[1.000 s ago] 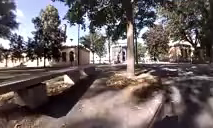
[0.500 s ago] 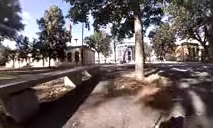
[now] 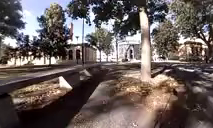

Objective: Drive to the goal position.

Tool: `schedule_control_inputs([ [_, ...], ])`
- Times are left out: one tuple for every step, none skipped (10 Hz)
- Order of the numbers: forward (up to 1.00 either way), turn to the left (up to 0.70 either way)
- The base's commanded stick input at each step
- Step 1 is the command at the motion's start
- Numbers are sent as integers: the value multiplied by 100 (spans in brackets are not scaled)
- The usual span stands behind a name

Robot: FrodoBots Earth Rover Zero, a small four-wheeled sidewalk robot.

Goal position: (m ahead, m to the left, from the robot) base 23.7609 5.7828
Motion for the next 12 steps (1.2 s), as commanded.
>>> schedule_control_inputs([
  [70, 0],
  [70, 0],
  [70, 0],
  [70, 0],
  [70, 0],
  [70, 0],
  [70, 0],
  [70, 0],
  [70, 0],
  [70, 0],
  [70, 0],
  [70, 0],
])
